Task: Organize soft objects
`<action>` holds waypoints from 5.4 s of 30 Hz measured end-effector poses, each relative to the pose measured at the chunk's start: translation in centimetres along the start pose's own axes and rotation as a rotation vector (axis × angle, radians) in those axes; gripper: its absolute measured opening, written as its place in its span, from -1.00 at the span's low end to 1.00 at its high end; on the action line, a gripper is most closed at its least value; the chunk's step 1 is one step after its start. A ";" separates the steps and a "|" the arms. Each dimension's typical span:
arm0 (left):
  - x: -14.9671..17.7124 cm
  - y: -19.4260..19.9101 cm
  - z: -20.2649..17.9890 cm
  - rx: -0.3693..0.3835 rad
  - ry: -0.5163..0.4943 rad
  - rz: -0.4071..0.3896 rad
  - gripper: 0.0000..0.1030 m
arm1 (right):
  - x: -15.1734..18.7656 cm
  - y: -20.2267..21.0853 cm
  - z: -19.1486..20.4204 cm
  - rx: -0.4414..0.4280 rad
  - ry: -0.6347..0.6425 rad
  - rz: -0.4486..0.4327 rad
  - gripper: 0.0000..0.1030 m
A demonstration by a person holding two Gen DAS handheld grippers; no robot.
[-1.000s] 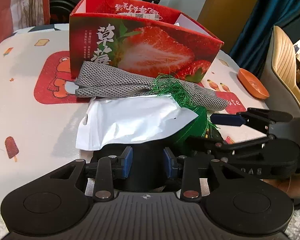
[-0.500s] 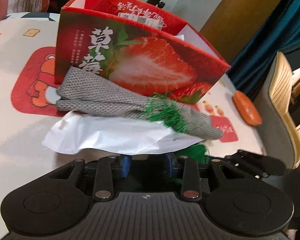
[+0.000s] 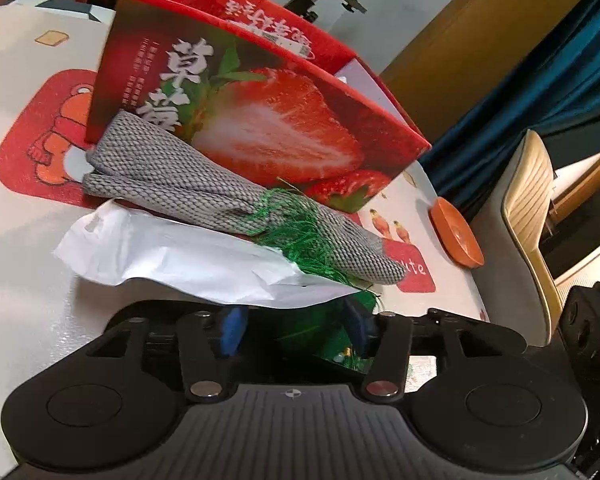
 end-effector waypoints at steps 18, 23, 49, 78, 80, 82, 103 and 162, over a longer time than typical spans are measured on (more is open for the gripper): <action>-2.0 -0.3 -2.6 0.057 -0.038 0.010 0.12 | -3.6 3.7 0.4 0.053 0.085 -0.144 -0.06; -5.6 2.6 -5.2 0.098 -0.065 -0.066 0.09 | -7.8 7.5 0.2 0.056 0.147 -0.231 -0.06; -20.3 11.2 -9.3 0.089 -0.166 -0.356 0.09 | -26.0 9.4 0.4 -0.004 0.387 -0.359 -0.11; -27.6 -7.8 -6.6 0.058 -0.152 -0.118 0.09 | -27.4 -3.1 -16.1 0.097 0.228 -0.229 -0.17; -27.8 -8.8 -6.5 0.053 -0.152 -0.102 0.09 | -26.9 -3.7 -16.8 0.106 0.212 -0.214 -0.21; -27.8 -9.5 -6.4 0.052 -0.150 -0.092 0.09 | -26.5 -4.2 -17.4 0.123 0.201 -0.202 -0.22; -26.5 -1.6 -5.3 -0.204 -0.273 -0.277 0.16 | -23.7 0.1 -17.0 0.211 0.041 -0.240 0.09; -3.1 6.6 6.4 -0.407 -0.109 -0.135 -0.42 | -1.5 -1.2 -4.7 0.163 0.084 0.018 0.08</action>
Point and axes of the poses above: each gripper's, at about its wrist camera, not at the fingertips, and y roughly against the way its jaws point, z to its left, x to its underside, the point moved 7 cm from there along -y, roughly the way its jaws point, and after that the axes turned 5 degrees about -x, right-handed, at the moved point
